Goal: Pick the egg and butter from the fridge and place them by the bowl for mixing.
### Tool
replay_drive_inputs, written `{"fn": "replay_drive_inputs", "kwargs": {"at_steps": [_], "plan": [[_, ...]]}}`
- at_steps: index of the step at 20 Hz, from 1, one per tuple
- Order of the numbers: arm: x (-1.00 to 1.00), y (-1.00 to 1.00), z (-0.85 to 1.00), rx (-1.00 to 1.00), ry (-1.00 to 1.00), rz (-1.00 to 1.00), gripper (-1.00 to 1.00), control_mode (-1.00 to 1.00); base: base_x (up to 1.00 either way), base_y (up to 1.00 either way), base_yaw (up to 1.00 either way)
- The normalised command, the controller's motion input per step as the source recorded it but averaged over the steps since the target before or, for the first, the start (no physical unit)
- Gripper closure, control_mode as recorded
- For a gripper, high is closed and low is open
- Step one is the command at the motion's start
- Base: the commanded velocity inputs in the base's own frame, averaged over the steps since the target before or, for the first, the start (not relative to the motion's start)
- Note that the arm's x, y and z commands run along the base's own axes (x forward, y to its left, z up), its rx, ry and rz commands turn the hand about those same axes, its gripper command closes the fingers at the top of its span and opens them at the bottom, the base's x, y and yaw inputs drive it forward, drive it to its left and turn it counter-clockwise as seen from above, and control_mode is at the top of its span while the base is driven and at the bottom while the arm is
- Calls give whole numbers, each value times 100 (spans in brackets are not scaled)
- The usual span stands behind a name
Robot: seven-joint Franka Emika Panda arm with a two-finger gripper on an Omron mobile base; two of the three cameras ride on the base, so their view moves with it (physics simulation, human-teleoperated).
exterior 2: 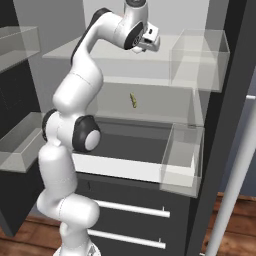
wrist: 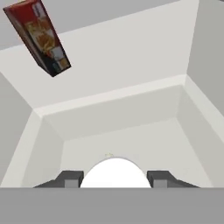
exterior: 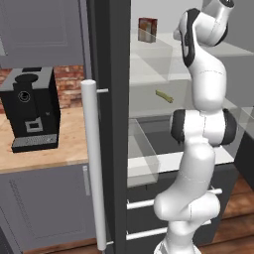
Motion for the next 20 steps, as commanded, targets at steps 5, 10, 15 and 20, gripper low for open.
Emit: {"fn": "replay_drive_inputs", "kwargs": {"at_steps": [5,10,15,20], "plan": [[-78,1,-8,0,-5,1,100,-100,0,0,0],[-68,0,0,-7,0,12,100,-100,0,0,0],[-78,-2,0,-11,-4,19,100,-100,0,0,0],[-85,-2,-4,-13,-8,19,100,-100,0,0,0]]}}
